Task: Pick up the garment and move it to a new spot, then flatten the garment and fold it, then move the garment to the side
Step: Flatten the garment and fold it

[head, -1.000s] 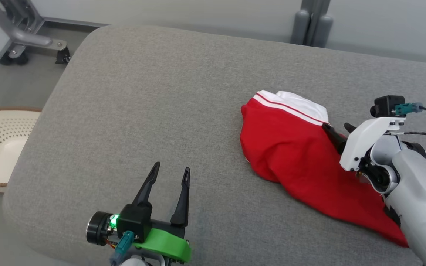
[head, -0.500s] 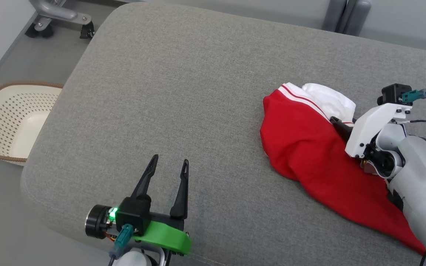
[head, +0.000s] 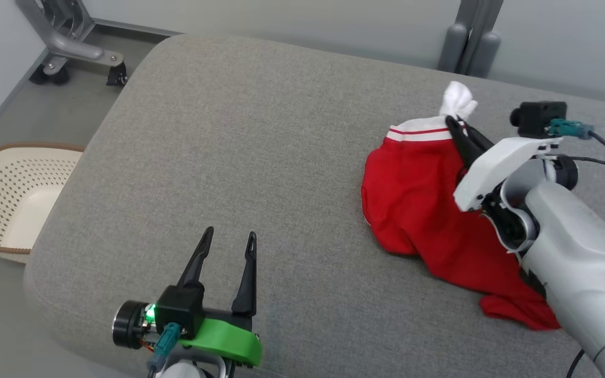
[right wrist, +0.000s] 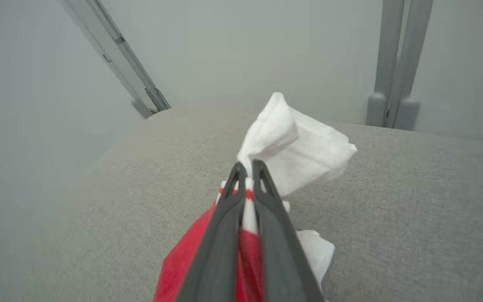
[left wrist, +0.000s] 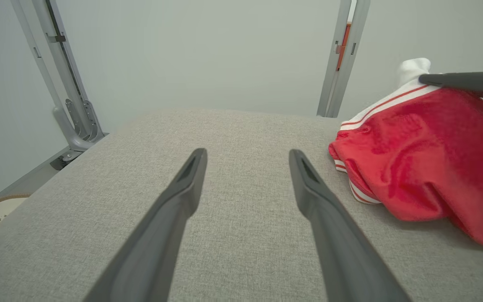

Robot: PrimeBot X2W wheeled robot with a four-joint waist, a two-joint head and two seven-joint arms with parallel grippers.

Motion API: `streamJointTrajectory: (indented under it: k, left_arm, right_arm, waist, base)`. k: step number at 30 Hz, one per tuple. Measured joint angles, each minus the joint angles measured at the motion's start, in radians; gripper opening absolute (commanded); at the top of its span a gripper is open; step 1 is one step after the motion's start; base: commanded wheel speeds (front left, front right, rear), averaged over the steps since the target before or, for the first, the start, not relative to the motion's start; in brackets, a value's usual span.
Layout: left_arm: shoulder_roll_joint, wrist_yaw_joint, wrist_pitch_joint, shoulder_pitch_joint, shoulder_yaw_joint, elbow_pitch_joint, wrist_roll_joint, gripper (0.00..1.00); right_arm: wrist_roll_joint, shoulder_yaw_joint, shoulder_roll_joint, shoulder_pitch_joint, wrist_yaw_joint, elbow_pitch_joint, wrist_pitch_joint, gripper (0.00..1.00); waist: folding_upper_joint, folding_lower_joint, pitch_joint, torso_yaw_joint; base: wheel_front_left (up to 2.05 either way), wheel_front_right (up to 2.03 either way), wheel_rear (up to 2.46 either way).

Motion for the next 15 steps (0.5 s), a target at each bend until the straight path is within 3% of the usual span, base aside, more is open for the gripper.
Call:
streamJointTrajectory:
  k: [8,13,14,15]
  left_arm:
    - [0.000,-0.011,0.000,0.049,0.041,0.009,0.015,1.00]
    - [0.000,-0.021,0.000,0.086,0.069,0.011,0.026,1.00]
    - [0.000,-0.023,0.000,0.093,0.075,0.011,0.029,1.00]
    - [0.000,-0.024,0.000,0.100,0.080,0.011,0.030,1.00]
  right_arm:
    - [-0.005,0.190,0.029,0.146,0.000,-0.241,-0.002,0.00]
    - [-0.045,0.274,0.051,0.255,0.000,-0.306,0.047,0.00]
    - [-0.052,0.287,0.057,0.275,0.000,-0.309,0.060,0.11]
    - [-0.063,0.295,0.064,0.296,0.000,-0.310,0.066,0.45]
  waist:
    - [0.0000,0.0000,-0.085,-0.026]
    - [0.0000,0.0000,-0.130,-0.043]
    - [0.0000,0.0000,-0.139,-0.048]
    - [0.0000,0.0000,-0.147,-0.052]
  base:
    - [0.00,0.00,0.00]
    - [0.00,0.00,0.00]
    - [0.00,0.00,0.00]
    - [0.00,0.00,0.00]
